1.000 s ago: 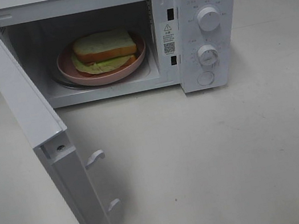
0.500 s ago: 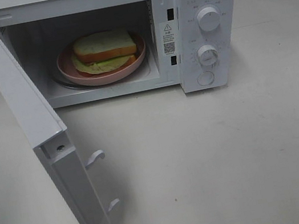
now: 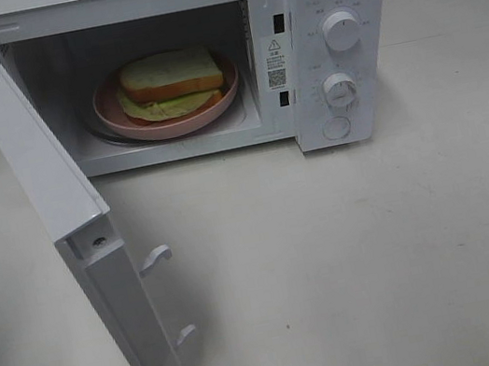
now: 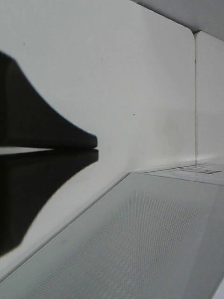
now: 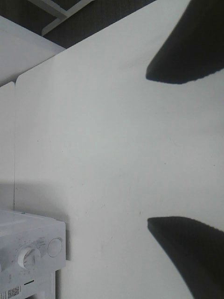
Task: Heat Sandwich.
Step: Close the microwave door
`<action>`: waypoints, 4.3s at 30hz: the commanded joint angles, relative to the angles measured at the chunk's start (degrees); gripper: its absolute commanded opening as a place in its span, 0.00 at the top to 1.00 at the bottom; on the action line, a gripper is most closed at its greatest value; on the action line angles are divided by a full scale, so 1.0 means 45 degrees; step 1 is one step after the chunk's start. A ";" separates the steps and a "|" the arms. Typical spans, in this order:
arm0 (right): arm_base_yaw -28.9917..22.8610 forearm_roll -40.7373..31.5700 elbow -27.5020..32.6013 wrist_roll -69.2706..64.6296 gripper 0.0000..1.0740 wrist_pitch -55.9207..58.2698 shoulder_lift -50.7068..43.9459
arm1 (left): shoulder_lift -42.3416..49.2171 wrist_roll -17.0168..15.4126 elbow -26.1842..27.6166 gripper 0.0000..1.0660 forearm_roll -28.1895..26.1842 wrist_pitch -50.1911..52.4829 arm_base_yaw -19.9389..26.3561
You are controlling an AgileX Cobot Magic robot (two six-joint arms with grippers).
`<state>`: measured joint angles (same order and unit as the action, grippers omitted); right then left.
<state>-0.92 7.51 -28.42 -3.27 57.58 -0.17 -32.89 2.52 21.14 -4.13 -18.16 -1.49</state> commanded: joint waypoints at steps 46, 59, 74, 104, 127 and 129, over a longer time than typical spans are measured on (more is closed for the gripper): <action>0.0064 -0.0038 0.0013 -0.0102 0.30 -0.0115 -0.0369 | -1.0644 -0.2928 -0.0764 1.00 0.5921 1.4579 -0.1604; 0.0064 -0.0038 0.0013 -0.0115 0.30 -0.0115 -0.0369 | -1.2007 -0.2317 0.0395 1.00 0.3540 1.4477 -0.3782; 0.0064 -0.0038 0.0013 -0.0178 0.30 -0.0115 -0.0369 | -1.3445 -0.1541 0.2508 1.00 0.1732 1.3687 -0.5908; 0.0064 -0.0038 0.0013 -0.0127 0.30 -0.0115 -0.0369 | -1.6921 -0.0306 0.7932 1.00 -0.0713 1.2096 -0.8403; 0.0064 -0.0038 0.0013 -0.0127 0.30 -0.0115 -0.0369 | -1.8538 -0.0229 1.0581 1.00 -0.1439 1.1510 -0.8212; 0.0064 -0.0038 0.0013 -0.0127 0.30 -0.0115 -0.0369 | -1.8678 -0.0166 1.0810 1.00 -0.1528 1.1510 -0.8174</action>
<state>-0.92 7.51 -28.42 -3.50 57.58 -0.17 -116.60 1.60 68.24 -6.65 31.40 -39.82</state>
